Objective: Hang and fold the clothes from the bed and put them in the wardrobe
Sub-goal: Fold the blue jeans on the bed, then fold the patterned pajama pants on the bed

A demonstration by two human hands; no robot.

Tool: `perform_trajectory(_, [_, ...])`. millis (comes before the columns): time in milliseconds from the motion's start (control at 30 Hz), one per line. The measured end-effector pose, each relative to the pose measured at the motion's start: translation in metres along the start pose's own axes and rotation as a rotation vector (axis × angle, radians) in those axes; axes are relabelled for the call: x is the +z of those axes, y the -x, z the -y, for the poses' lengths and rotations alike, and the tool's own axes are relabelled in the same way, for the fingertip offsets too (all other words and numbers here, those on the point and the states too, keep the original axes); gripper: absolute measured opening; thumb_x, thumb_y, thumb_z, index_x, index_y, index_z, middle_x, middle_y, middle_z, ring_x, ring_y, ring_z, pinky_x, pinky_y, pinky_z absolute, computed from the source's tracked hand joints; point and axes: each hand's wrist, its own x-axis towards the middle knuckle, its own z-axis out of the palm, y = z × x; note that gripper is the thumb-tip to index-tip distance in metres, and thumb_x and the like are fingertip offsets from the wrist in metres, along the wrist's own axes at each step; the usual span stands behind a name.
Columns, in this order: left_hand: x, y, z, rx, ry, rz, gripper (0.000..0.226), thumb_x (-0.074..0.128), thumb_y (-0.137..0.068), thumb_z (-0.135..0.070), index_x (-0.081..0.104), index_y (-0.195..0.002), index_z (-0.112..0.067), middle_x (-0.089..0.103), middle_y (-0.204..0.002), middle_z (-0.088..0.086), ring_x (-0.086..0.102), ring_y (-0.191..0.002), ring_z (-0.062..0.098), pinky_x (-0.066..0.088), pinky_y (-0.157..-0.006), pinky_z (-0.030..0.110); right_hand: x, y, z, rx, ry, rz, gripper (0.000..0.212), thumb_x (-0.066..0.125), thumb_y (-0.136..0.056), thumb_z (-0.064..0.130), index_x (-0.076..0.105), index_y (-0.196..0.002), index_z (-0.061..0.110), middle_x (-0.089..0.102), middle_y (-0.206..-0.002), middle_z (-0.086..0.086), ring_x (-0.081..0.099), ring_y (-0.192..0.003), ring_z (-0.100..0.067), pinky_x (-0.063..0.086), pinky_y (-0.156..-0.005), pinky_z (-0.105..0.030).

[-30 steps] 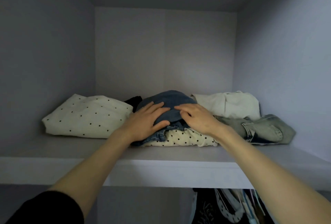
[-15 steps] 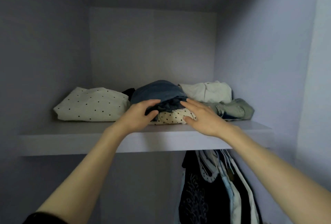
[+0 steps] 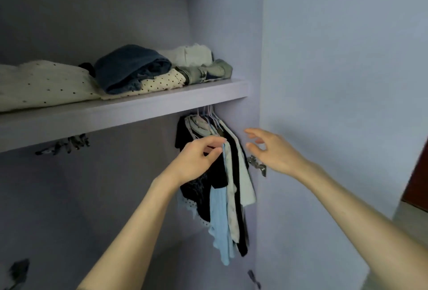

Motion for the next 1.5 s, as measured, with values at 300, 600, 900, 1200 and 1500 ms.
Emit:
perform_trajectory(300, [0.186,0.002,-0.115,0.179,0.109,0.366,0.029,0.049,-0.097,-0.021,0.056,-0.125,-0.023,0.058,-0.123,-0.006,0.056,-0.109,0.01,0.044,-0.093,0.023,-0.076,0.197,-0.113,0.412,-0.095,0.047,0.04,0.051,-0.096,0.024,0.048,-0.136,0.023,0.058,-0.125,0.004,0.057,-0.104,-0.01,0.042,-0.091,-0.018])
perform_trajectory(600, [0.398,-0.001,-0.275,0.418,0.232,0.629,0.034,0.051,-0.097,-0.022,0.052,-0.131,-0.021,0.062,-0.117,-0.005,0.055,-0.096,-0.002,0.038,-0.081,0.002,-0.213,0.366,-0.244,0.749,-0.045,-0.157,0.039,0.049,-0.098,0.022,0.046,-0.137,0.02,0.058,-0.128,-0.002,0.057,-0.106,-0.014,0.044,-0.087,-0.017])
perform_trajectory(900, [0.555,-0.08,-0.373,0.421,0.311,0.665,0.03,0.054,-0.094,-0.014,0.058,-0.124,-0.016,0.059,-0.104,-0.007,0.056,-0.093,0.005,0.033,-0.072,-0.005,-0.31,0.444,-0.367,0.949,-0.024,-0.314,0.037,0.048,-0.098,0.023,0.048,-0.135,0.02,0.059,-0.117,0.001,0.057,-0.098,-0.013,0.042,-0.08,-0.016])
perform_trajectory(1200, [0.73,-0.231,-0.424,0.469,0.36,0.83,0.031,0.052,-0.095,-0.016,0.056,-0.126,-0.018,0.06,-0.111,-0.002,0.058,-0.104,0.014,0.045,-0.093,0.025,-0.384,0.416,-0.552,1.067,0.01,-0.41,0.036,0.046,-0.098,0.022,0.048,-0.134,0.018,0.059,-0.124,-0.003,0.059,-0.107,-0.019,0.041,-0.084,-0.021])
perform_trajectory(1500, [0.905,-0.39,-0.508,0.565,0.354,1.019,0.021,0.051,-0.096,-0.023,0.054,-0.104,-0.042,0.064,-0.109,-0.007,0.061,-0.103,0.014,0.046,-0.089,0.026,-0.482,0.401,-0.732,1.284,-0.006,-0.587,0.039,0.048,-0.098,0.022,0.046,-0.136,0.016,0.059,-0.125,-0.006,0.058,-0.112,-0.02,0.044,-0.095,-0.03])
